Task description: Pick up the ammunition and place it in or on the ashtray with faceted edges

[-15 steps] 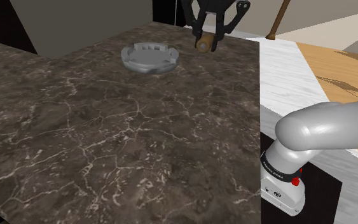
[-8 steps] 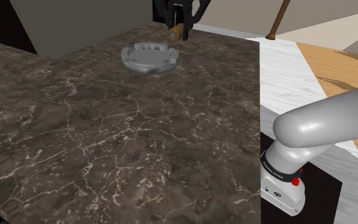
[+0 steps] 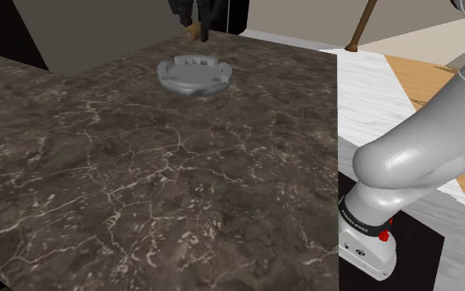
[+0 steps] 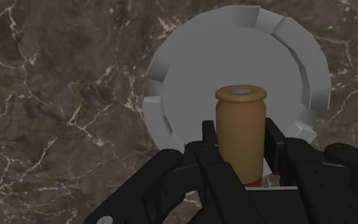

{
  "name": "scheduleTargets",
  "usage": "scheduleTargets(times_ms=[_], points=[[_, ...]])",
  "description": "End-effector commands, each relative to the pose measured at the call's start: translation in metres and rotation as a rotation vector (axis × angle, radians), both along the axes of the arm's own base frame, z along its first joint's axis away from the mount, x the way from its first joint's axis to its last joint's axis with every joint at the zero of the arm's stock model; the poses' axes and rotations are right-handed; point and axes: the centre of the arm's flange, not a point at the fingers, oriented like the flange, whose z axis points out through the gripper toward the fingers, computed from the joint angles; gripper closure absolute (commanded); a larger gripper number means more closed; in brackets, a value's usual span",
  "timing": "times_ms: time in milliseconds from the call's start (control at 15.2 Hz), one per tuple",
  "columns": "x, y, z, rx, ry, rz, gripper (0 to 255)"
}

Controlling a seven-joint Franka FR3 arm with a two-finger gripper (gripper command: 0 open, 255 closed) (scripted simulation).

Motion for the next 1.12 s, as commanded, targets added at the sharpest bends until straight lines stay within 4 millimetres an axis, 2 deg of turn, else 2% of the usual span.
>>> scheduleTargets(times_ms=[0,726,1056], points=[[0.008,0.002,-0.006,0.003,-0.003,-0.002,255],[0.008,0.002,-0.066,0.003,-0.003,-0.002,255],[0.008,0.002,-0.066,0.003,-0.003,-0.002,255]])
